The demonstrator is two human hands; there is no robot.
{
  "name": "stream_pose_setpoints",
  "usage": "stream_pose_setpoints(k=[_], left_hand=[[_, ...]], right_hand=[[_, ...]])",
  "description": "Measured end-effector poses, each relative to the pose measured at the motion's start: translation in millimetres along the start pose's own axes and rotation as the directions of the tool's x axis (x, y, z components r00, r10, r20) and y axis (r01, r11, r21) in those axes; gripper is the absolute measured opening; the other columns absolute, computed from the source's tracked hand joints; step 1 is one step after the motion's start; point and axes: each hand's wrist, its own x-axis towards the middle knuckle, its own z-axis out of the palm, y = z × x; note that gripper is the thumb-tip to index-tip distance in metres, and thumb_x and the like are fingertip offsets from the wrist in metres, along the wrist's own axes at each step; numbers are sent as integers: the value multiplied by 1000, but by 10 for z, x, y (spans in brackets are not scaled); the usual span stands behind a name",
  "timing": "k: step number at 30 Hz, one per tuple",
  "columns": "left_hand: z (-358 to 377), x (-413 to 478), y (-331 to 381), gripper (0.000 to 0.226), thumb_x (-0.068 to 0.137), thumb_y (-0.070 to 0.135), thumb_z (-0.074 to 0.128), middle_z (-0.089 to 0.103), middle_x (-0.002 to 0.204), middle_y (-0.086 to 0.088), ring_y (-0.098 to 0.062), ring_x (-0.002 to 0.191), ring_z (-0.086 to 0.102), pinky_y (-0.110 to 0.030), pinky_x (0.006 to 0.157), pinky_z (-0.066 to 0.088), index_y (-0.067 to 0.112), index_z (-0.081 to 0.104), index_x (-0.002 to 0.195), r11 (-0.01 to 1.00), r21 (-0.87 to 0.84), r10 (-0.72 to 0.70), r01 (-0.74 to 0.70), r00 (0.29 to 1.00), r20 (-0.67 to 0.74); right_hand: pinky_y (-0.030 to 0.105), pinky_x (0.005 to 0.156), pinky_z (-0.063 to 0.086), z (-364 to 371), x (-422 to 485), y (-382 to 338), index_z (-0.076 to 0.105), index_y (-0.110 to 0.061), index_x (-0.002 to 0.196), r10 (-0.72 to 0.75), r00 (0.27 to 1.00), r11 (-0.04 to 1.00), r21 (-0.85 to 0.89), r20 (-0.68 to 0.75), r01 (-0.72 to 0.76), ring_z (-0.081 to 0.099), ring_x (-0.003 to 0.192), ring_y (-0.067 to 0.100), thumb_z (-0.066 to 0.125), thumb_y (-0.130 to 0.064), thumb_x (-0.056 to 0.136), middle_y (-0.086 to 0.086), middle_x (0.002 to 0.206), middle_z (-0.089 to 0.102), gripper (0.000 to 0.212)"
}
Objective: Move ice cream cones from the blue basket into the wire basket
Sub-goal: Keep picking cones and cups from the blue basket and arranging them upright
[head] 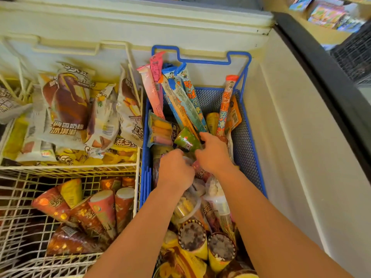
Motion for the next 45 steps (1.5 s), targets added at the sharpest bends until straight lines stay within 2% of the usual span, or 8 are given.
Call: stream_pose_setpoints(k=[6, 13, 18, 23, 31, 35, 38, 45], left_hand=[[143, 51, 68, 15, 87, 8, 53, 63, 79, -5, -24, 71, 52, -22, 45, 27, 6, 68, 85, 994, -112, -2, 15, 994, 114], [260, 110, -27, 21, 81, 6, 56, 70, 84, -16, -29, 71, 56, -28, 50, 38, 1, 72, 92, 968, -216, -92, 131, 980, 178], [271, 228, -74, 19, 79, 4, 60, 71, 91, -29, -41, 90, 70, -51, 83, 59, -6, 74, 88, 914, -329, -171, 236, 962, 214], [256, 297, -55, 33, 77, -5, 57, 46, 56, -8, -26, 71, 55, -40, 66, 48, 10, 50, 48, 922, -280, -208, 268, 952, 226], [302, 281, 95, 34, 91, 6, 49, 48, 60, -11, -25, 58, 48, -31, 53, 39, 8, 49, 57, 963, -155, -192, 221, 965, 180], [393, 310, 174, 40, 94, 11, 49, 60, 122, -36, -47, 115, 57, -51, 90, 51, -17, 56, 121, 951, -159, -229, 263, 952, 203], [433, 355, 219, 39, 94, 13, 53, 62, 129, -27, -39, 116, 63, -47, 95, 55, -8, 57, 127, 872, -320, -299, 370, 921, 250], [498, 296, 197, 49, 90, 8, 55, 56, 133, -21, -35, 117, 57, -46, 94, 51, 5, 44, 138, 630, -570, -369, 528, 849, 378]], right_hand=[[39, 106, 40, 81, 183, 93, 23, -11, 152, -18, 982, 992, -122, 189, 42, 46, 130, 38, 58, -12, 90, 20, 143, 49, 71], [43, 92, 47, 151, 258, 113, 55, -4, 119, -35, 986, 951, -299, 165, 84, 57, 111, 38, 66, -34, 88, 19, 120, 61, 44], [36, 82, 48, -114, 134, 205, 61, -8, 113, -59, 985, 985, 150, -165, 84, 61, 99, 28, 72, -20, 83, 11, 109, 65, 34], [40, 91, 48, -544, 60, 270, 60, -9, 116, -9, 932, 969, 226, -364, 97, 60, 105, 28, 70, -19, 85, 13, 113, 66, 34], [38, 89, 51, -478, -64, 398, 62, -11, 119, 163, 982, 889, 447, -99, -103, 64, 100, 22, 60, -20, 94, 7, 109, 68, 27], [33, 76, 51, -331, -88, 465, 64, -10, 109, 254, 964, 748, 615, 82, -249, 61, 84, 20, 55, -22, 98, 7, 92, 67, 18], [50, 100, 49, -260, -68, 504, 61, -2, 120, 281, 935, 592, 728, 217, -346, 63, 111, 36, 53, -17, 99, 23, 119, 66, 27], [49, 105, 46, -289, -34, 549, 58, 0, 127, 235, 908, 354, 840, 347, -412, 61, 115, 35, 53, -15, 98, 23, 127, 63, 33]])
